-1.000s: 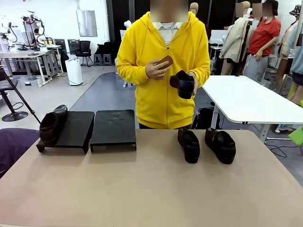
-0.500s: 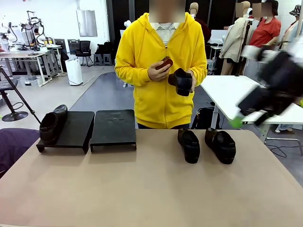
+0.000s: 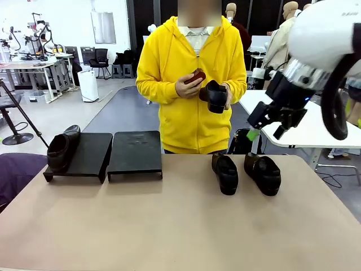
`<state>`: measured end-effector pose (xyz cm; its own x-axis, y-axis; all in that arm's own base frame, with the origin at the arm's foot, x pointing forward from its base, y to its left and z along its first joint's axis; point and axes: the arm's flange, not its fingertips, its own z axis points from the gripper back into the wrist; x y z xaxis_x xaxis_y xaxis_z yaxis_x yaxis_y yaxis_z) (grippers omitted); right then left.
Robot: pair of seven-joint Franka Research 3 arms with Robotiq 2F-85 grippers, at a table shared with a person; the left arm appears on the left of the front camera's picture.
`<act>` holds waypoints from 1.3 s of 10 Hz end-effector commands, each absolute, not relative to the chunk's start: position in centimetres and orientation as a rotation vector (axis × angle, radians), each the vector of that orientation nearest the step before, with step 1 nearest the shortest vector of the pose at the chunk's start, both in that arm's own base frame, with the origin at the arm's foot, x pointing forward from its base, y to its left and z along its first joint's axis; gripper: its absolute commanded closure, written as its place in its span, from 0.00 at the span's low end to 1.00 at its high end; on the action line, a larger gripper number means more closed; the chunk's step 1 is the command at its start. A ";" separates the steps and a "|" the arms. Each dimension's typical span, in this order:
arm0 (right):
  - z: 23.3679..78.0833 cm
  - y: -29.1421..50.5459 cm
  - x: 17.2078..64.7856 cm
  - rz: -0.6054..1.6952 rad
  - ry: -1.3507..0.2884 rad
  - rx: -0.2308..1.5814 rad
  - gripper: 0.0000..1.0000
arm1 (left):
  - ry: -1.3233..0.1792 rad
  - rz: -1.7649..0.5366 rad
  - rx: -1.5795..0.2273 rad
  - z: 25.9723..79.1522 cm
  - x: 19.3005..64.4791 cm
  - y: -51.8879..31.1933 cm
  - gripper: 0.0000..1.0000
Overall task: Organize the shoes by placing them on the stand.
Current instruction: Pick up one Shoe and place it in the middle of the table.
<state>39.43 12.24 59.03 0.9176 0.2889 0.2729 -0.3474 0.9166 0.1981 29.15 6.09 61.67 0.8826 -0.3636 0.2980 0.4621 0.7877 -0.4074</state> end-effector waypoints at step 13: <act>64.3 4.8 25.8 0.300 -0.096 0.399 0.00 | -0.209 -0.461 -0.501 61.8 29.0 6.4 0.00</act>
